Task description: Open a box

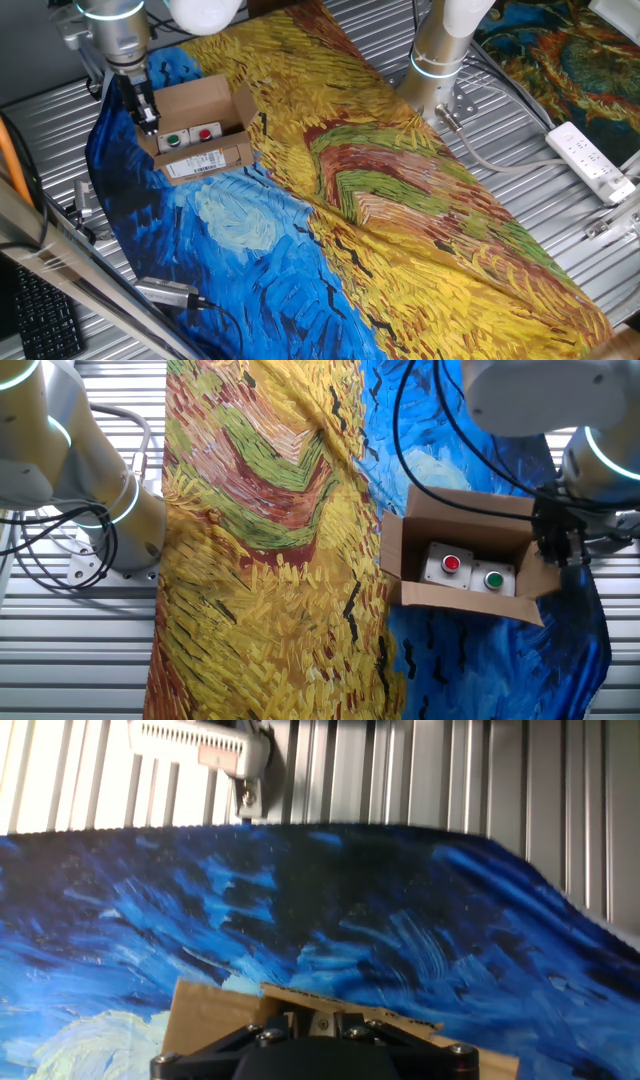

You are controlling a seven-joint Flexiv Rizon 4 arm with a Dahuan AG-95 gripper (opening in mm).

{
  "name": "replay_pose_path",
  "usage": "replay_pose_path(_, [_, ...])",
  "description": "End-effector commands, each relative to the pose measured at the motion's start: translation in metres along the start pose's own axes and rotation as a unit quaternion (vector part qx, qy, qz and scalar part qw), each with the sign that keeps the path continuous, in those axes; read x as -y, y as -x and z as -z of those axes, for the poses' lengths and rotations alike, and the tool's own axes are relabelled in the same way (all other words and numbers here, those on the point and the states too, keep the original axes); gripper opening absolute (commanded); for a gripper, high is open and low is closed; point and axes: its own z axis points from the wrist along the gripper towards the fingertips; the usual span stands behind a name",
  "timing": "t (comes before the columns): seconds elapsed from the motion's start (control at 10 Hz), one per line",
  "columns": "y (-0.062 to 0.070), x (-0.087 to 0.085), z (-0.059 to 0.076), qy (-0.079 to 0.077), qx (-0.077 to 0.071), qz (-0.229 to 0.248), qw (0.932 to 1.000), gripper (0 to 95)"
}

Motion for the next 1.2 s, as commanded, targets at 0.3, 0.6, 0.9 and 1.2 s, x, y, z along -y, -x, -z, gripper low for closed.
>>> replay_pose_path(0.3, [0.005,0.006,-0.007,0.002,-0.002,0.007,1.0,19.0])
replay_pose_path(0.6, [0.009,0.01,-0.013,0.0,-0.002,0.018,0.9998,19.0])
replay_pose_path(0.9, [0.013,0.016,-0.023,0.002,-0.002,0.022,0.9997,19.0])
replay_pose_path(1.2, [0.018,0.02,-0.031,0.004,-0.003,0.025,0.9997,19.0])
